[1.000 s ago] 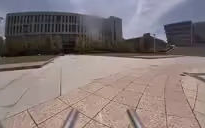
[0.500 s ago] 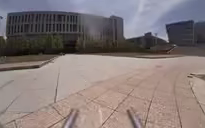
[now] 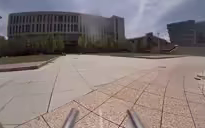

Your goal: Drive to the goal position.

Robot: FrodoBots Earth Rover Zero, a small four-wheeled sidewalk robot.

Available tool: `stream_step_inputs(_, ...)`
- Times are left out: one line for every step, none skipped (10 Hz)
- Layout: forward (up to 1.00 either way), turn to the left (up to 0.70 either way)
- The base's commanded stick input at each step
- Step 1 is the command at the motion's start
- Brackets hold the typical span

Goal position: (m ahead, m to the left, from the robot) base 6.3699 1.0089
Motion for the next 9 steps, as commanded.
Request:
stream_step_inputs(0.50,0.00)
stream_step_inputs(0.50,0.00)
stream_step_inputs(0.50,0.00)
stream_step_inputs(0.50,0.00)
stream_step_inputs(0.50,0.00)
stream_step_inputs(0.50,0.00)
stream_step_inputs(0.50,0.00)
stream_step_inputs(0.50,0.00)
stream_step_inputs(0.50,0.00)
